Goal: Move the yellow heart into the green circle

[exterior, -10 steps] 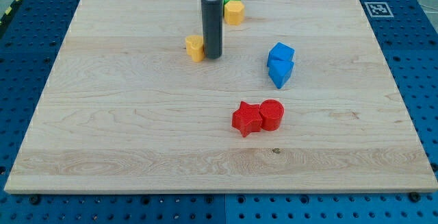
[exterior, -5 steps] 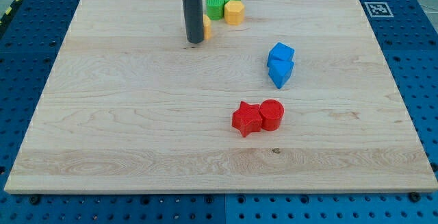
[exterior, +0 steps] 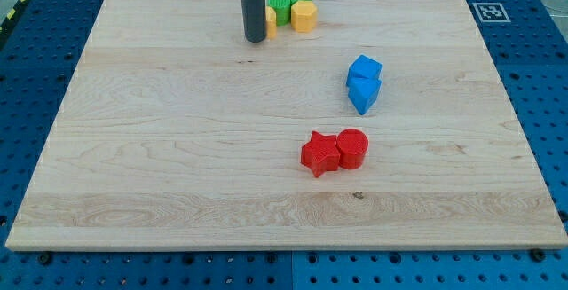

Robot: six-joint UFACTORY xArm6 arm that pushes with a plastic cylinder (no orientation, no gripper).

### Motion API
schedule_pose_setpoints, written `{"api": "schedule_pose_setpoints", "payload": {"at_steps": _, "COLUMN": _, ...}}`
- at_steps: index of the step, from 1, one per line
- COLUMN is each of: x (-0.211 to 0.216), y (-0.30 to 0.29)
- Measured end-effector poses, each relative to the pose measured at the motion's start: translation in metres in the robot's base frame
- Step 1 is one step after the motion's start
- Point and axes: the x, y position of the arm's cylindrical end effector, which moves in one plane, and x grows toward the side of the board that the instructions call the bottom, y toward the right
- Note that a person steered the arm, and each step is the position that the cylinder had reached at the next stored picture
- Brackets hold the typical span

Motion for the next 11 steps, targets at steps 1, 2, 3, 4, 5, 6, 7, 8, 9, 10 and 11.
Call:
{"api": "schedule_pose_setpoints", "payload": {"at_steps": 1, "x": -0.005, "y": 0.002}}
{"api": "schedule_pose_setpoints", "payload": {"at_steps": 2, "x": -0.021, "y": 0.012}}
{"api": "schedule_pose_setpoints", "payload": {"at_steps": 3, "x": -0.021, "y": 0.010}}
{"api": "schedule_pose_setpoints", "payload": {"at_steps": 4, "x": -0.015, "y": -0.022}}
{"api": "schedule_pose_setpoints", "payload": {"at_steps": 5, "x": -0.034, "y": -0.056}}
{"api": "schedule_pose_setpoints", "payload": {"at_steps": 6, "x": -0.064, "y": -0.056}}
{"api": "schedule_pose_setpoints", "payload": {"at_steps": 7, "x": -0.066, "y": -0.039}}
{"api": "schedule_pose_setpoints", "payload": {"at_steps": 8, "x": -0.057, "y": -0.024}}
{"api": "schedule_pose_setpoints", "payload": {"at_steps": 9, "x": -0.042, "y": -0.021}}
{"api": "schedule_pose_setpoints", "payload": {"at_steps": 10, "x": -0.037, "y": -0.014}}
{"api": "schedule_pose_setpoints", "payload": {"at_steps": 11, "x": -0.037, "y": -0.003}}
